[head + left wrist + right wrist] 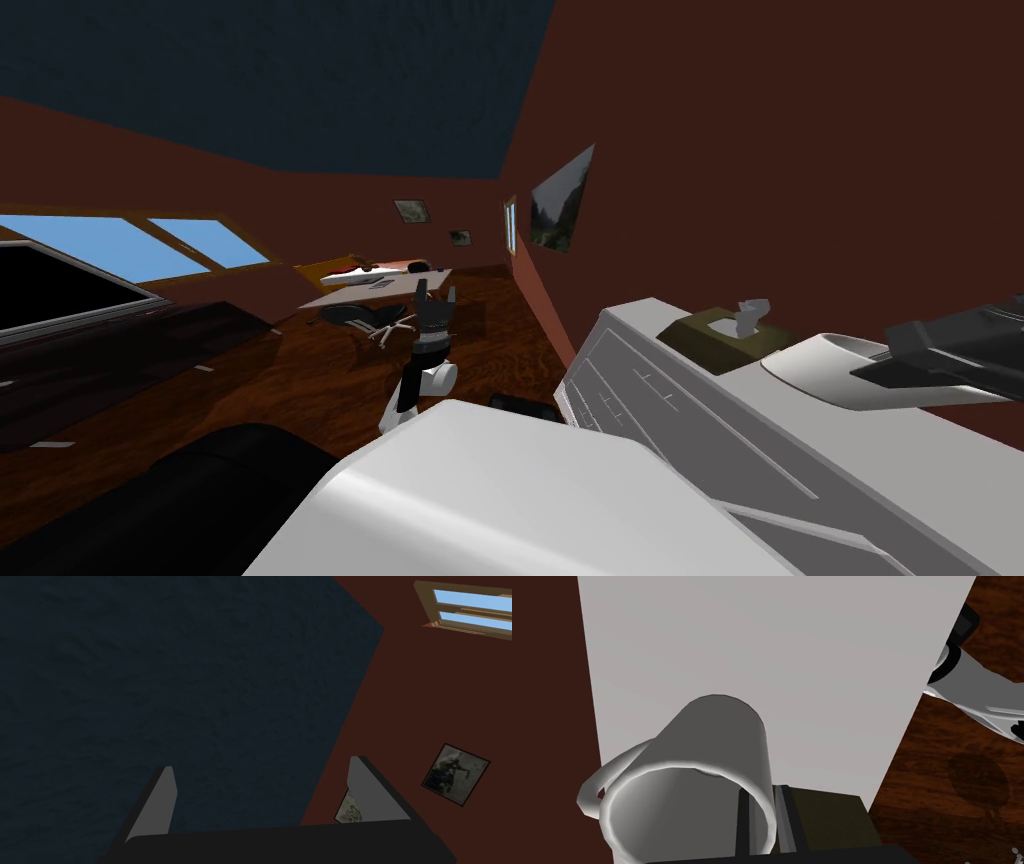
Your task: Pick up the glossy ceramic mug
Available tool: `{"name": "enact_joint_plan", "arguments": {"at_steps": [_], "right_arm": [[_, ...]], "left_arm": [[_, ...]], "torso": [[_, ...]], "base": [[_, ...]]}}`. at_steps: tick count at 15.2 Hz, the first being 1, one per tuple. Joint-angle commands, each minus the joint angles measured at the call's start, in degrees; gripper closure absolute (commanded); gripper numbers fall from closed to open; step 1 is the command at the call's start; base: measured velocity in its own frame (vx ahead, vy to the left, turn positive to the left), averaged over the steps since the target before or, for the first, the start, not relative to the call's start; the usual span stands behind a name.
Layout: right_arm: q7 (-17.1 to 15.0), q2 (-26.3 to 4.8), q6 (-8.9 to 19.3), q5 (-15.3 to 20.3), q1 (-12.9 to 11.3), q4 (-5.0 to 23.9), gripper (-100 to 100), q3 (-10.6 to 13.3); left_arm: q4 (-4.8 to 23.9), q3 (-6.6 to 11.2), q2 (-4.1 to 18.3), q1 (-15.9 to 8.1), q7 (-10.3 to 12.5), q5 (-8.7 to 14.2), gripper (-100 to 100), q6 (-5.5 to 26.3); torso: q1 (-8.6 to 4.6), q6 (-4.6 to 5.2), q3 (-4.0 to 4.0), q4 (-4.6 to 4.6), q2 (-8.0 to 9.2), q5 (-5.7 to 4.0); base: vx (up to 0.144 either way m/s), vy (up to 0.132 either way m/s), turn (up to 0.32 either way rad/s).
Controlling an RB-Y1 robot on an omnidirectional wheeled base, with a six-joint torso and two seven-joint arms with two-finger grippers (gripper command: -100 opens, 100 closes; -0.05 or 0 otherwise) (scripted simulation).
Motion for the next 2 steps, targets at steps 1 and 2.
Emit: {"name": "enact_joint_plan", "arguments": {"at_steps": [1, 2], "right_arm": [[-0.5, -1.4, -1.8, -0.8, -0.7, -0.3, 100, -0.3], [-0.2, -0.7, -0.7, -0.4, -0.5, -0.2, 100, 0.0]], "left_arm": [[0.0, 0.0, 0.0, 0.0, 0.0, 0.0, 0, 0.0], [0.0, 0.0, 0.0, 0.0, 0.0, 0.0, 0, 0.0]], "torso": [[0.0, 0.0, 0.0, 0.0, 0.0, 0.0], [-0.04, 0.01, -0.03, 0.0, -0.07, 0.01]], "base": [[0.049, -0.046, 0.022], [0.035, -0.033, 0.011]]}}
